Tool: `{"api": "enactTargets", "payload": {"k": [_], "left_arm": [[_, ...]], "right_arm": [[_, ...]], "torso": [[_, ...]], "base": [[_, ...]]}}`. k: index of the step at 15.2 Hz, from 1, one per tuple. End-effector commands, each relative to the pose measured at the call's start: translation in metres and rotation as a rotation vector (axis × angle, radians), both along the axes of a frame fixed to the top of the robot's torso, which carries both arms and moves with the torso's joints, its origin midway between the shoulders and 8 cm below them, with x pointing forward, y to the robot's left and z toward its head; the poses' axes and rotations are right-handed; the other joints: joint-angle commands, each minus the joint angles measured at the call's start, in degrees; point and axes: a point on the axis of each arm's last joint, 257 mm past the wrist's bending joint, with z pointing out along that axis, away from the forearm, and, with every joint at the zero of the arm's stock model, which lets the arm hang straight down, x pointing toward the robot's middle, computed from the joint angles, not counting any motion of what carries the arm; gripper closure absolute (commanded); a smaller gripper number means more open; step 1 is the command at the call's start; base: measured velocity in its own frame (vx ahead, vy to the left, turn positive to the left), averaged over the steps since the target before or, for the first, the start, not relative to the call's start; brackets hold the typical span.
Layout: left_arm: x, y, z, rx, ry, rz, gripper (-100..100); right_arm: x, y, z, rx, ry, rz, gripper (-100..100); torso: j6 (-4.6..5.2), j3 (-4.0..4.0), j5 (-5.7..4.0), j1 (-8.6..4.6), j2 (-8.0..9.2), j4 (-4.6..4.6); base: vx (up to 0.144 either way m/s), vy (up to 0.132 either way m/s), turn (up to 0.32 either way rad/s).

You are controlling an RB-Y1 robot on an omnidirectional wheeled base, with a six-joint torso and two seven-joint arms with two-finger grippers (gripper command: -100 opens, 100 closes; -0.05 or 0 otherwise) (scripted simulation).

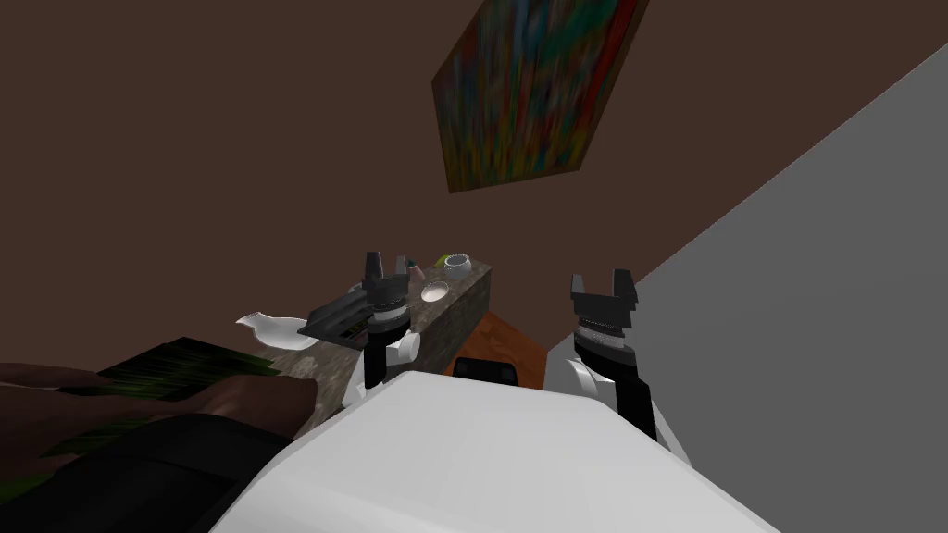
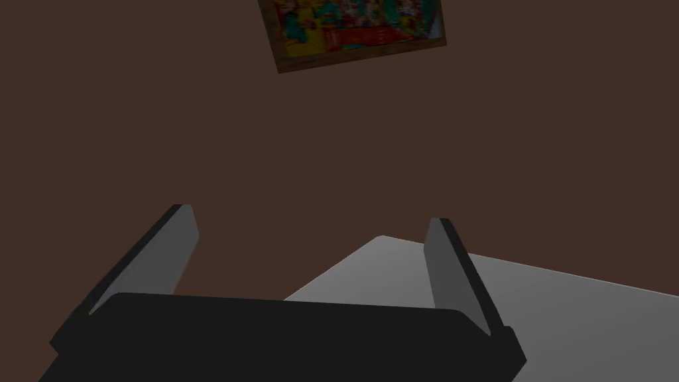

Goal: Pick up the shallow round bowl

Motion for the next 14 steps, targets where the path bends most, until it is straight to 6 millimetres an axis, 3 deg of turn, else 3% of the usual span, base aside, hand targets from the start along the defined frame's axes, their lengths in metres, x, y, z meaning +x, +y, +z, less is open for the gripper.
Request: {"api": "enactTargets", "payload": {"k": [1, 14], "left_arm": [[0.005, -0.003, -0.002, 0.020, 0.020, -0.017, -100], [0.058, -0.001, -0.038, 0.037, 0.251, -0.105, -100]], "right_arm": [[0.000, 0.000, 0.000, 0.000, 0.000, 0.000, 0], [0.000, 0.000, 0.000, 0.000, 0.000, 0.000, 0]], "torso": [[0.00, 0.00, 0.00, 0.00, 0.00, 0.00], [0.00, -0.01, 0.02, 0.09, -0.01, -0.01]], "base": [[0.000, 0.002, -0.017], [0.001, 0.015, -0.039]]}}
